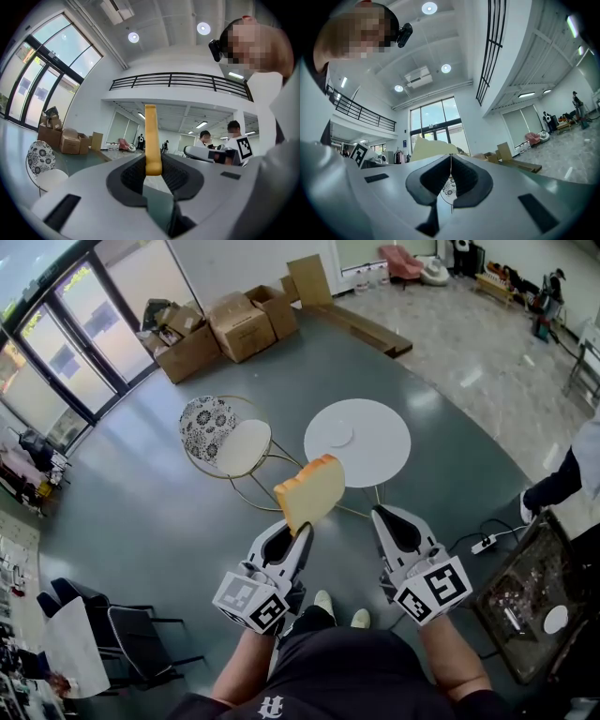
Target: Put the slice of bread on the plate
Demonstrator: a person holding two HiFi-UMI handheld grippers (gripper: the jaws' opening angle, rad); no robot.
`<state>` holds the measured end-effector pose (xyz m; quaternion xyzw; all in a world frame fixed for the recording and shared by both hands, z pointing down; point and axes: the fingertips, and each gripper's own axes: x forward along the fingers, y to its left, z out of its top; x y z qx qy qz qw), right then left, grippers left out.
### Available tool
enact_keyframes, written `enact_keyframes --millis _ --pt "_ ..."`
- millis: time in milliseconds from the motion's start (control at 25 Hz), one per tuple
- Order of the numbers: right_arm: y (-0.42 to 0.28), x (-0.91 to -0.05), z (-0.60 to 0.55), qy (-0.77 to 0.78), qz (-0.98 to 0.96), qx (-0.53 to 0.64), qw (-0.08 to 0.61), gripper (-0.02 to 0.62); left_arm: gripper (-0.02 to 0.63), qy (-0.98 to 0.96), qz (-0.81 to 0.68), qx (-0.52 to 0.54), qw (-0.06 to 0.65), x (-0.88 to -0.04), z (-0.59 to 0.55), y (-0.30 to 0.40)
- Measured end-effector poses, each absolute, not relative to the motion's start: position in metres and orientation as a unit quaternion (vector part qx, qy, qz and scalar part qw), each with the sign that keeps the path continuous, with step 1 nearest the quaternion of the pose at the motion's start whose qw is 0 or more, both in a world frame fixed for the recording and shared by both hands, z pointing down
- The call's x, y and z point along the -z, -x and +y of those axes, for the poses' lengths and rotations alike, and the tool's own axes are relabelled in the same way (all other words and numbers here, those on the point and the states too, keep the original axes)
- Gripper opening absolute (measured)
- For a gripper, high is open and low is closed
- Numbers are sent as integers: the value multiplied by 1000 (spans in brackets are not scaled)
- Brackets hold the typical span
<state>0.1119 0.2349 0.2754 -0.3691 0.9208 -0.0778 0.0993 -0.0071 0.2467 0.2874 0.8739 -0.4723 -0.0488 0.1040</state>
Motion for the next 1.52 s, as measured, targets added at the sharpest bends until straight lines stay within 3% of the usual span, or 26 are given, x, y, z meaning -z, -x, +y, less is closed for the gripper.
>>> enact_keyframes --millis 480,1520 --pt "-102 -282 179 381 917 76 96 6 89 -885 -450 49 107 -302 188 7" --pt "-6 -306 -78 448 885 105 66 6 89 -912 -372 -12 171 -372 -86 88"
